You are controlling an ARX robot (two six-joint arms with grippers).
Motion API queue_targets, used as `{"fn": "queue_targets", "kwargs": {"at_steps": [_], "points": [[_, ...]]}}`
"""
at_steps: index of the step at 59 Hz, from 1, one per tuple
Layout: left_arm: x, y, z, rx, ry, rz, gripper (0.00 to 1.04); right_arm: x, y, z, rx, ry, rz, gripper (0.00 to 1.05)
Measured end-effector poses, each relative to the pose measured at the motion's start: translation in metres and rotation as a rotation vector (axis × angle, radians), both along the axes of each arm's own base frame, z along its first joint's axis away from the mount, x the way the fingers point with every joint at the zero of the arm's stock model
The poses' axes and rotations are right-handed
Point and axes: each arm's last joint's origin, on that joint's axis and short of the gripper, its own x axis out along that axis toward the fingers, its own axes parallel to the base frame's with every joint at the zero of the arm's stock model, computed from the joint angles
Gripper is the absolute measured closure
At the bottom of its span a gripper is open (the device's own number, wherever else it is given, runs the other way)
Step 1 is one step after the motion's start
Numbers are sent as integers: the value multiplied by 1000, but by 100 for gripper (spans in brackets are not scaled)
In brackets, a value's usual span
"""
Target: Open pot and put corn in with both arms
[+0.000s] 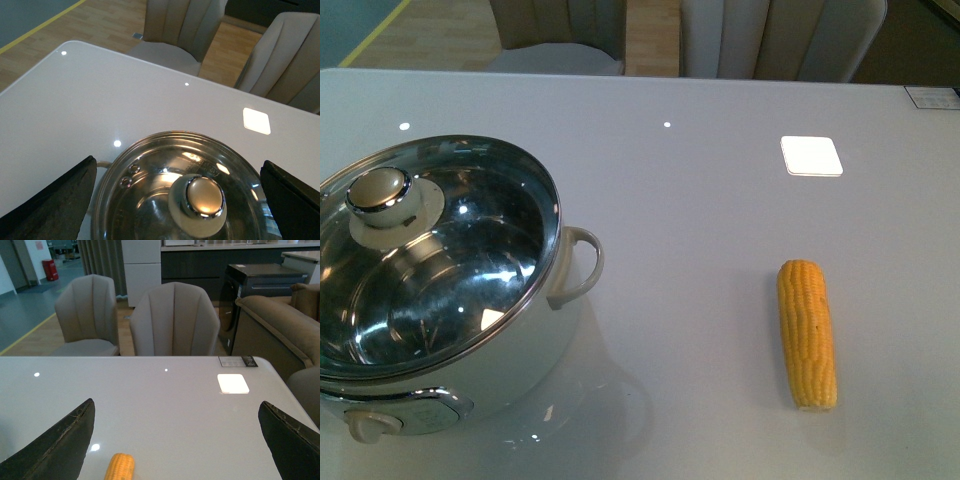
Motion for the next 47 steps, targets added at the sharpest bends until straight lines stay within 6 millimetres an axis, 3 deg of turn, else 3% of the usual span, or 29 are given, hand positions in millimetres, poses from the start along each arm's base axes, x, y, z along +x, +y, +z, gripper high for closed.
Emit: {"fn": "queue_targets", "kwargs": {"at_steps": [10, 24, 47], "points": [[32, -11, -30, 43, 29, -16, 7, 0, 0, 0, 0, 0, 0, 9], [50, -17, -72, 82, 93, -54, 7, 0, 0, 0, 0, 0, 0, 9], [63, -25, -101, 110, 127, -108, 7, 0, 0, 0, 0, 0, 0, 9]]}}
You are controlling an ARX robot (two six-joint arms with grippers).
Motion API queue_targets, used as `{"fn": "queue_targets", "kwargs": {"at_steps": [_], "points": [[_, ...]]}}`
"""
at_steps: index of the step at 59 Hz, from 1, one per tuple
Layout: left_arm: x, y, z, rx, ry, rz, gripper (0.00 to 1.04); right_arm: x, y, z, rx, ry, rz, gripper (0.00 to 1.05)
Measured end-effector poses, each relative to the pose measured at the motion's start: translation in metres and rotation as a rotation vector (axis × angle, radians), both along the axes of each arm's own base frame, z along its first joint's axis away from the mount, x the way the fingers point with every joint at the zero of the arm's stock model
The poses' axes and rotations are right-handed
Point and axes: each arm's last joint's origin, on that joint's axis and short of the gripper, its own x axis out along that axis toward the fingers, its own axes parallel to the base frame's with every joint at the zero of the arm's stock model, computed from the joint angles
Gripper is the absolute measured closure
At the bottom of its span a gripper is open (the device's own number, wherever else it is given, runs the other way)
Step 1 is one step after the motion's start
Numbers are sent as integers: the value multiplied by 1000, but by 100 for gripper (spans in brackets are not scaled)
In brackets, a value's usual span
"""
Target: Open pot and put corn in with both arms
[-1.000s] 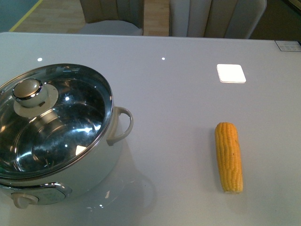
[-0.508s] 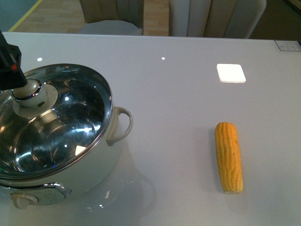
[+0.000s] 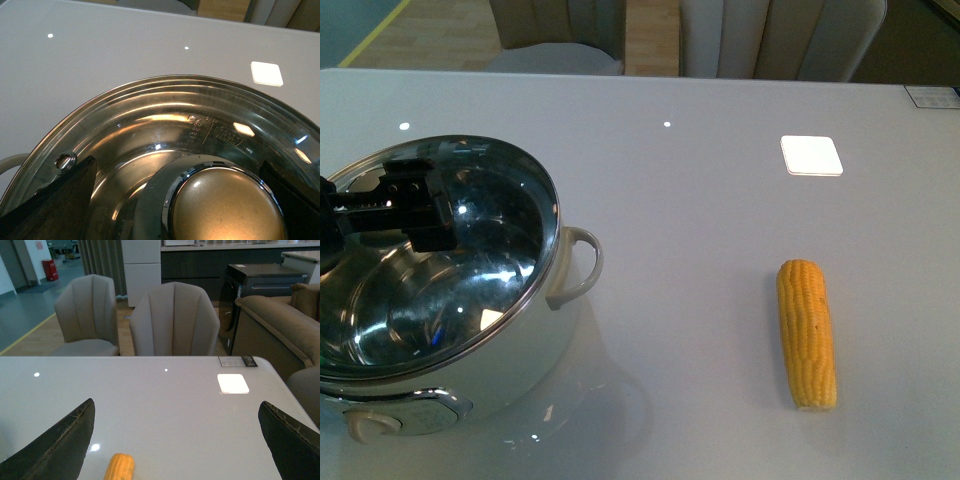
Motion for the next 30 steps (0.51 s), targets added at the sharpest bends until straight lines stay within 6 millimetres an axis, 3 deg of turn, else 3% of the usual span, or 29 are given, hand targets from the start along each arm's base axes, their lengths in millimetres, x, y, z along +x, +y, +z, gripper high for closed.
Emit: {"fn": "queue_targets", "kwargs": {"at_steps": [3, 21, 30], "points": [[0, -1, -1, 0, 0, -3, 10, 0, 0, 0, 0, 0, 0, 9], [2, -7, -2, 6, -15, -30, 57, 0, 0, 0, 0, 0, 0, 9], [2, -8, -2, 23, -18, -31, 61, 0, 0, 0, 0, 0, 0, 9]]}}
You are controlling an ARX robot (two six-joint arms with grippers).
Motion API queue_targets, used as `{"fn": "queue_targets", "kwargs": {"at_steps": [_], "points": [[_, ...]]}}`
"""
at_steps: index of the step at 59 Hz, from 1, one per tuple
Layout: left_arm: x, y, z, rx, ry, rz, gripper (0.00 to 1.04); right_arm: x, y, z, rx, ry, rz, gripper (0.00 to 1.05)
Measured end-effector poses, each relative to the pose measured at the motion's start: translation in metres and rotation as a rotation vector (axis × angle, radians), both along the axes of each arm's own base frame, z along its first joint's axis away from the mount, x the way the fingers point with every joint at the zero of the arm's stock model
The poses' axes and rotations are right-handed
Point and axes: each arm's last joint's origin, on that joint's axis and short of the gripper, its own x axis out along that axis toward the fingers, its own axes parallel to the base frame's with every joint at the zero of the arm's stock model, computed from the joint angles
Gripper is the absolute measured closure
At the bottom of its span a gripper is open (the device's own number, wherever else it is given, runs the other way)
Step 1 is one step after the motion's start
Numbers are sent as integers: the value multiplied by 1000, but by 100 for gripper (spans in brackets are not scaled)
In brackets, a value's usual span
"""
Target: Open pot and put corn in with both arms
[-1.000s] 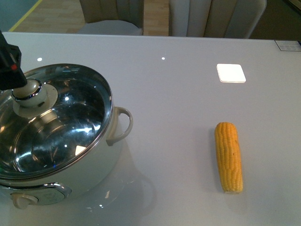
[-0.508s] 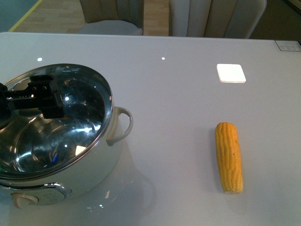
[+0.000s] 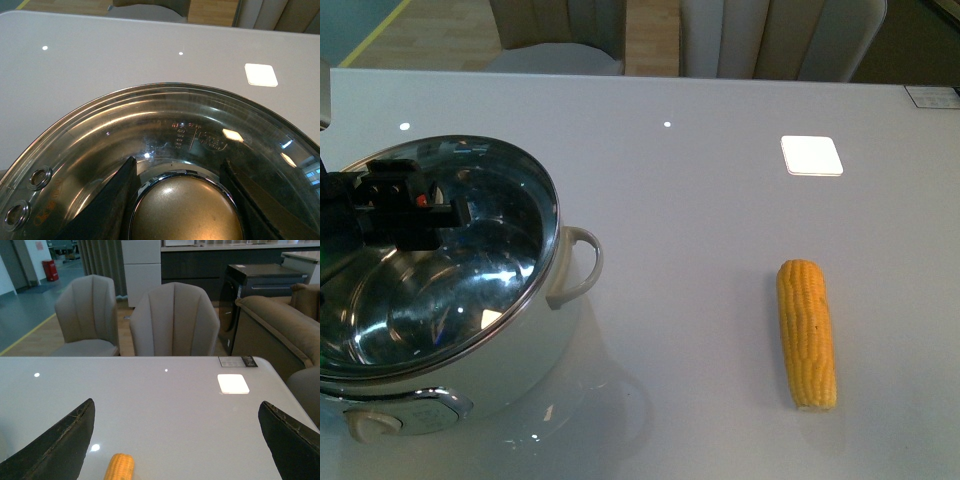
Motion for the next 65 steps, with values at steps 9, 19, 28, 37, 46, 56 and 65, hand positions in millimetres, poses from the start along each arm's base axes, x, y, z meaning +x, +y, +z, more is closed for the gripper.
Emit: {"fn": "queue_targets", "kwargs": {"at_steps": [9, 19, 28, 37, 46, 56, 65], "points": [[0, 0, 3, 8, -3, 3, 62, 0, 0, 0, 0, 0, 0, 9], [0, 3, 19, 19, -7, 6, 62, 0, 0, 0, 0, 0, 0, 9], [0, 12, 47, 16, -66, 26, 62, 0, 0, 0, 0, 0, 0, 9], [-2, 30, 73, 7, -124, 50, 62, 0, 0, 0, 0, 0, 0, 9], [-6, 66, 94, 4, -190, 111, 62, 0, 0, 0, 0, 0, 0, 9], [-12, 115, 100, 33, -231, 213, 62, 0, 0, 0, 0, 0, 0, 9], [-28, 174, 86, 87, -246, 345, 62, 0, 0, 0, 0, 0, 0, 9]]}}
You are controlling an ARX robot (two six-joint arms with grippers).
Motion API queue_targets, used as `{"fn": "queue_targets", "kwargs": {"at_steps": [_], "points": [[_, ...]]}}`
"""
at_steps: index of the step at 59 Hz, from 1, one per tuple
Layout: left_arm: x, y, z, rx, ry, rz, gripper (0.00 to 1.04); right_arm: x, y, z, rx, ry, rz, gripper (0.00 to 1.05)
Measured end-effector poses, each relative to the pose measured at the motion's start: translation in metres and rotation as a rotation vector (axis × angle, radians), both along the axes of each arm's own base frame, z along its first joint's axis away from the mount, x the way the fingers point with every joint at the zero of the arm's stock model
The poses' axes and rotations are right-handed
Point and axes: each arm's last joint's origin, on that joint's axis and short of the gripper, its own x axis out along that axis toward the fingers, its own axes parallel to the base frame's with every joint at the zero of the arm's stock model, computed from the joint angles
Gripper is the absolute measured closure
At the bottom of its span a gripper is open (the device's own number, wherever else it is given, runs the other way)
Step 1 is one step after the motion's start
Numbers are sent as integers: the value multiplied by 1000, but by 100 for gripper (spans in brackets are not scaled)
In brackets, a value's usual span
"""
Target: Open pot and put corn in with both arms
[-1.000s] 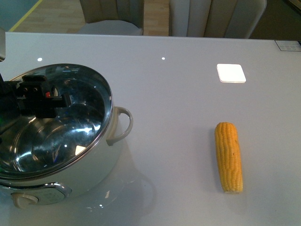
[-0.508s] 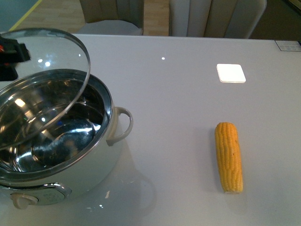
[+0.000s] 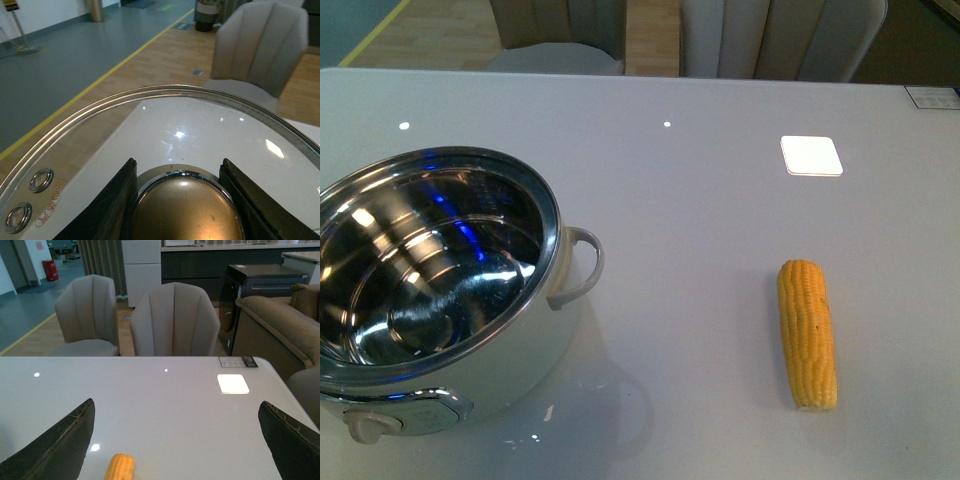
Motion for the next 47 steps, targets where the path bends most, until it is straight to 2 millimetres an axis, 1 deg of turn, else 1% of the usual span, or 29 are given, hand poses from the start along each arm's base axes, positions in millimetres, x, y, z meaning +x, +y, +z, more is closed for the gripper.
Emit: {"fn": "queue_targets", "kwargs": {"at_steps": [2, 3, 7, 13, 18, 19, 20, 21, 26, 30, 47], "points": [[-3, 10, -7, 2, 12, 24, 62, 0, 0, 0, 0, 0, 0, 9], [-4, 11, -8, 3, 13, 28, 62, 0, 0, 0, 0, 0, 0, 9], [-11, 28, -27, -5, 47, 73, 62, 0, 0, 0, 0, 0, 0, 9], [-18, 43, -50, -31, 90, 118, 62, 0, 0, 0, 0, 0, 0, 9], [-25, 53, -75, -56, 130, 154, 62, 0, 0, 0, 0, 0, 0, 9], [-25, 54, -77, -57, 132, 156, 62, 0, 0, 0, 0, 0, 0, 9], [-26, 56, -83, -62, 142, 162, 62, 0, 0, 0, 0, 0, 0, 9], [-26, 56, -85, -62, 144, 163, 62, 0, 0, 0, 0, 0, 0, 9], [-24, 62, -106, -66, 164, 168, 62, 0, 0, 0, 0, 0, 0, 9], [-23, 63, -117, -78, 181, 168, 62, 0, 0, 0, 0, 0, 0, 9], [-26, 58, -142, -130, 251, 162, 62, 0, 0, 0, 0, 0, 0, 9]]}}
